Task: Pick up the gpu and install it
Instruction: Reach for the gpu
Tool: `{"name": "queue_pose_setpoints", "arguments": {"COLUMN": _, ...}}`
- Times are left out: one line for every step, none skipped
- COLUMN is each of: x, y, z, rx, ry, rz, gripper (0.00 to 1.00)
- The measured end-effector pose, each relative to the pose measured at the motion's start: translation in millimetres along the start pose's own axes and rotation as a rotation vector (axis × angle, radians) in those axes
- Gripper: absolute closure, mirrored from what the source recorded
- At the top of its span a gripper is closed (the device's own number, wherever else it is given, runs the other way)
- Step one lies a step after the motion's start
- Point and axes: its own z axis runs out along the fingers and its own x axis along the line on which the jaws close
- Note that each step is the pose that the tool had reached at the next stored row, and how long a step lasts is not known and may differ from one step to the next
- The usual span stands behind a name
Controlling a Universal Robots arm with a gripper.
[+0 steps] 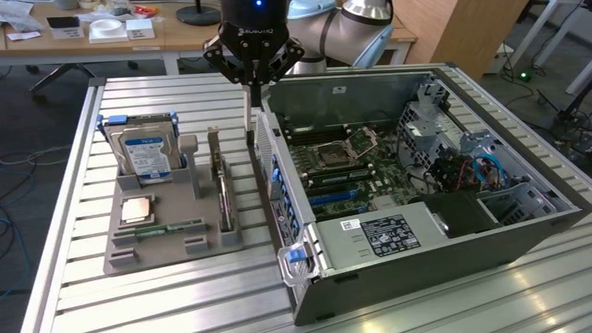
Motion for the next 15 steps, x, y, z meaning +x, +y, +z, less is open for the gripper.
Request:
{"name": "queue_pose_setpoints", "arguments": {"x": 0.0, "y": 0.0, "z": 0.0, "rx": 0.0000, "ry": 0.0000, "rz": 0.000, "gripper": 0.89}}
{"name": "queue_pose_setpoints", "arguments": {"x": 0.0, "y": 0.0, "z": 0.0, "rx": 0.0000, "ry": 0.0000, "rz": 0.000, "gripper": 0.89}}
{"name": "queue_pose_setpoints", "arguments": {"x": 0.0, "y": 0.0, "z": 0.0, "rx": 0.0000, "ry": 0.0000, "rz": 0.000, "gripper": 0.89}}
{"name": "queue_pose_setpoints", "arguments": {"x": 0.0, "y": 0.0, "z": 0.0, "rx": 0.0000, "ry": 0.0000, "rz": 0.000, "gripper": 0.89}}
{"name": "queue_pose_setpoints", "arguments": {"x": 0.1, "y": 0.0, "z": 0.0, "rx": 0.0000, "ry": 0.0000, "rz": 0.000, "gripper": 0.89}}
{"name": "queue_pose_setpoints", "arguments": {"x": 0.3, "y": 0.0, "z": 0.1, "rx": -0.0001, "ry": -0.0001, "rz": 0.000, "gripper": 0.89}}
{"name": "queue_pose_setpoints", "arguments": {"x": 0.7, "y": 0.0, "z": 0.1, "rx": -0.0001, "ry": -0.0001, "rz": 0.000, "gripper": 0.89}}
{"name": "queue_pose_setpoints", "arguments": {"x": 1.2, "y": -0.1, "z": 0.1, "rx": -0.0001, "ry": -0.0001, "rz": 0.000, "gripper": 0.89}}
{"name": "queue_pose_setpoints", "arguments": {"x": 1.6, "y": -0.1, "z": 0.2, "rx": -0.0001, "ry": 0.0000, "rz": 0.000, "gripper": 0.89}}
{"name": "queue_pose_setpoints", "arguments": {"x": 2.0, "y": -0.2, "z": 0.3, "rx": 0.0000, "ry": -0.0001, "rz": 0.000, "gripper": 0.89}}
{"name": "queue_pose_setpoints", "arguments": {"x": 2.6, "y": -0.2, "z": 0.3, "rx": 0.0000, "ry": 0.0000, "rz": 0.000, "gripper": 0.89}}
{"name": "queue_pose_setpoints", "arguments": {"x": 3.4, "y": -0.3, "z": 0.3, "rx": 0.0000, "ry": 0.0001, "rz": 0.000, "gripper": 0.89}}
{"name": "queue_pose_setpoints", "arguments": {"x": 4.5, "y": -0.4, "z": 0.4, "rx": 0.0000, "ry": 0.0000, "rz": 0.000, "gripper": 0.89}}
{"name": "queue_pose_setpoints", "arguments": {"x": 5.8, "y": -0.5, "z": 0.4, "rx": 0.0000, "ry": 0.0000, "rz": 0.000, "gripper": 0.89}}
{"name": "queue_pose_setpoints", "arguments": {"x": 7.4, "y": -0.6, "z": 0.5, "rx": 0.0000, "ry": 0.0000, "rz": 0.000, "gripper": 0.89}}
